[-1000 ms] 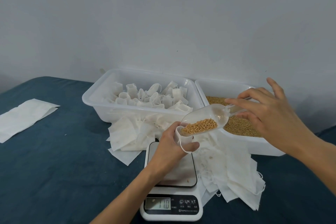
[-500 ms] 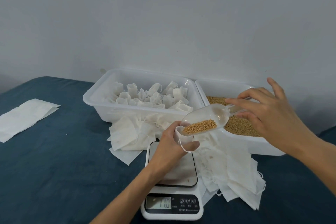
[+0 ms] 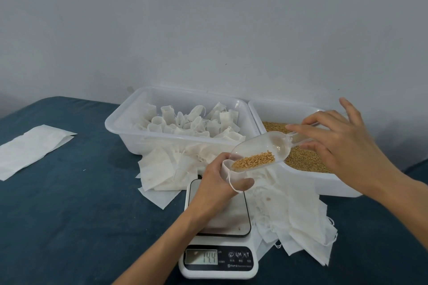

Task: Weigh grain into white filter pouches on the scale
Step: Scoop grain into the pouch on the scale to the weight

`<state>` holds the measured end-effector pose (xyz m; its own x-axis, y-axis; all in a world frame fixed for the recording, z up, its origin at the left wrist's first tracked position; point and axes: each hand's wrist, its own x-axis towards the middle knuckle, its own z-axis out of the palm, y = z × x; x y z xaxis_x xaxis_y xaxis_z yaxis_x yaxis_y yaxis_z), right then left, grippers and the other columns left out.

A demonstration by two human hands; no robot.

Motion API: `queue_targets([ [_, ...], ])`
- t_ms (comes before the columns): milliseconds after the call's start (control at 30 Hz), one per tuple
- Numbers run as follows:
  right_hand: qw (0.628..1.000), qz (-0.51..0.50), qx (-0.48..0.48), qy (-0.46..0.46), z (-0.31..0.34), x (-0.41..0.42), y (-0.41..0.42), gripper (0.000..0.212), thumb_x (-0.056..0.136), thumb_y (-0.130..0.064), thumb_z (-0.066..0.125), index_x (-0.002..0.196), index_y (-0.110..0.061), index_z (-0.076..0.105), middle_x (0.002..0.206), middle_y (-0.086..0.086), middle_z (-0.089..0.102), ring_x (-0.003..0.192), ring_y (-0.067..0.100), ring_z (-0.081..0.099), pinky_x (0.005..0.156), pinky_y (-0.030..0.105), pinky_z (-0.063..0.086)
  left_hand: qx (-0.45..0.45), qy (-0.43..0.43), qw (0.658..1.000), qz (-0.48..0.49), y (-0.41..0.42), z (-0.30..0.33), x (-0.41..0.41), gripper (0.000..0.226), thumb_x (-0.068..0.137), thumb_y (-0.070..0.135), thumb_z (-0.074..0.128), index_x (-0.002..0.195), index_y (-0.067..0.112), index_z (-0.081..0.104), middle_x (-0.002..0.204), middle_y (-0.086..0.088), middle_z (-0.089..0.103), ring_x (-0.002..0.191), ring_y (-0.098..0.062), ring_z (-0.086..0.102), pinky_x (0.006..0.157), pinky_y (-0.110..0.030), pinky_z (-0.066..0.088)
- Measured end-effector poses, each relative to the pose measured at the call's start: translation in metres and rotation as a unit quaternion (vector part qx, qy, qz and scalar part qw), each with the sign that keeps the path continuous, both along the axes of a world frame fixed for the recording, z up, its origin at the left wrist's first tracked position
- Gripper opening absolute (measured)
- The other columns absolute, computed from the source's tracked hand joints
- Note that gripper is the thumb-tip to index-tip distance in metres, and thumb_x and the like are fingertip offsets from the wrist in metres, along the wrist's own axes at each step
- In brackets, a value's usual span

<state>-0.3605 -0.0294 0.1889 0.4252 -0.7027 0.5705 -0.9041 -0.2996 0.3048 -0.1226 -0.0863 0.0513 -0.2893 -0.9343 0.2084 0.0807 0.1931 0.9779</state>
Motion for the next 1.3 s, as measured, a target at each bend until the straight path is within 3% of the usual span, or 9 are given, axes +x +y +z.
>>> queue_targets([
  [133, 1.0, -0.002, -0.004, 0.001, 0.0001, -0.0001, -0.0002, 0.046, 0.078, -0.003, 0.081, 0.122, -0.014, 0.073, 0.101, 0.007, 0.067, 0.095, 0.034, 0.067, 0.112, 0.07, 0.024, 0.004, -0.004, 1.0, 0.002, -0.0003, -0.0003, 0.0, 0.043, 0.067, 0.033, 0.087, 0.103, 0.046, 0.067, 0.115, 0.002, 0.072, 0.1, -0.013, 0.07, 0.074, -0.013, 0.048],
  [533, 1.0, -0.001, -0.005, 0.005, -0.0004, -0.0018, -0.0026, 0.048, 0.078, -0.003, 0.082, 0.123, -0.016, 0.073, 0.101, 0.006, 0.066, 0.096, 0.032, 0.067, 0.114, 0.069, 0.023, 0.007, 0.007, 1.0, -0.005, 0.002, 0.0028, 0.0018, 0.042, 0.069, 0.025, 0.088, 0.102, 0.042, 0.067, 0.103, 0.011, 0.077, 0.091, -0.004, 0.073, 0.072, -0.01, 0.049],
  [800, 1.0, 0.0, -0.002, 0.004, 0.0007, -0.0016, -0.0015, 0.049, 0.078, -0.001, 0.082, 0.123, -0.016, 0.073, 0.102, 0.005, 0.065, 0.096, 0.031, 0.066, 0.114, 0.069, 0.022, 0.01, 0.012, 1.0, -0.014, 0.0021, 0.0018, 0.0017, 0.046, 0.069, 0.022, 0.087, 0.109, 0.027, 0.067, 0.096, 0.015, 0.077, 0.084, 0.001, 0.071, 0.069, -0.009, 0.049],
  [1300, 1.0, 0.0, -0.006, 0.006, 0.0024, 0.0, -0.0005, 0.046, 0.078, -0.003, 0.081, 0.122, -0.014, 0.073, 0.102, 0.008, 0.066, 0.096, 0.033, 0.067, 0.113, 0.071, 0.023, 0.013, 0.016, 1.0, -0.021, 0.0005, -0.0009, 0.0013, 0.045, 0.068, 0.024, 0.087, 0.108, 0.032, 0.067, 0.091, 0.018, 0.075, 0.081, 0.001, 0.071, 0.068, -0.009, 0.049],
])
